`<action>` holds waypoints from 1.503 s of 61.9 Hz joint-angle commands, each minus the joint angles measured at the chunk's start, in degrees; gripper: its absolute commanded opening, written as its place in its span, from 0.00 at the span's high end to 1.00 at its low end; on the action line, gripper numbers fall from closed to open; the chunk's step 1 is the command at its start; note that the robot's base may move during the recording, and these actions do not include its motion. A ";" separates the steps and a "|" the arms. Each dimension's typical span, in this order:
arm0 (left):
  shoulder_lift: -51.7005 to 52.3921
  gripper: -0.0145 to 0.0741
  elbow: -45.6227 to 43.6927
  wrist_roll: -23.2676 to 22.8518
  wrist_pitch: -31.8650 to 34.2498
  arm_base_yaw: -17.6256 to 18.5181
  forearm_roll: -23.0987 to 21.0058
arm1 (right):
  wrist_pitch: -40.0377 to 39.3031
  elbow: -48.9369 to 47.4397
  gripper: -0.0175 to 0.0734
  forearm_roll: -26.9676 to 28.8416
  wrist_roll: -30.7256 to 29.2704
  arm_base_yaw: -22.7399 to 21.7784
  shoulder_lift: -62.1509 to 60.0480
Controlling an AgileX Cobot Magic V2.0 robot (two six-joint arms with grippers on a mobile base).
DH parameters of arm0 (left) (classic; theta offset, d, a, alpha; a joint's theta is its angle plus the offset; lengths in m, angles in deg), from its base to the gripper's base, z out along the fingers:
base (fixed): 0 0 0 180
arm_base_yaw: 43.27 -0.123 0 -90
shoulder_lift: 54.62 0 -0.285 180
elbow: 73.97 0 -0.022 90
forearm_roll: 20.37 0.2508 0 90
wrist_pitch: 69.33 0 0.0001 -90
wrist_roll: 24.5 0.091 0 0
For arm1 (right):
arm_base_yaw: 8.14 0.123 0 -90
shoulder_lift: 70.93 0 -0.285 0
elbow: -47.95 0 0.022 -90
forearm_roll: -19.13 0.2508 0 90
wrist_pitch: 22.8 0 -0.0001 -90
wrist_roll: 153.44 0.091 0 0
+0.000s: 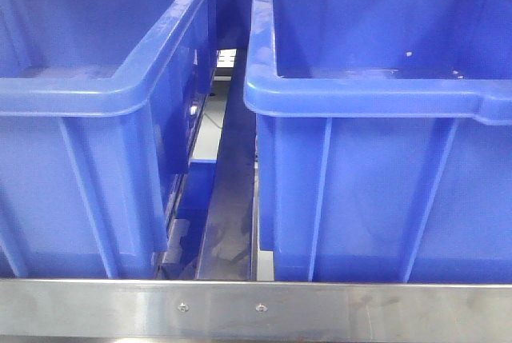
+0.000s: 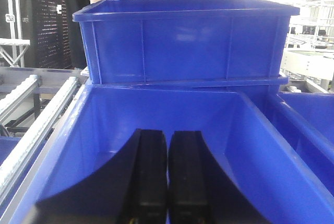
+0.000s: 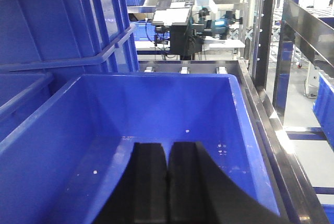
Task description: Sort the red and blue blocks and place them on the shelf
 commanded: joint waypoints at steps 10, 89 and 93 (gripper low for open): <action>-0.23 0.69 -1.79 0.00 4.24 -0.03 0.11 | -4.42 -1.17 0.74 -0.39 -0.47 -0.31 0.09; -0.33 0.69 -1.79 0.00 4.24 -0.03 0.11 | -9.00 23.13 0.74 -5.25 1.21 -6.86 -21.52; -0.33 0.69 -1.79 0.00 4.24 -0.03 0.11 | -9.01 23.13 0.74 -5.30 1.21 -6.86 -21.52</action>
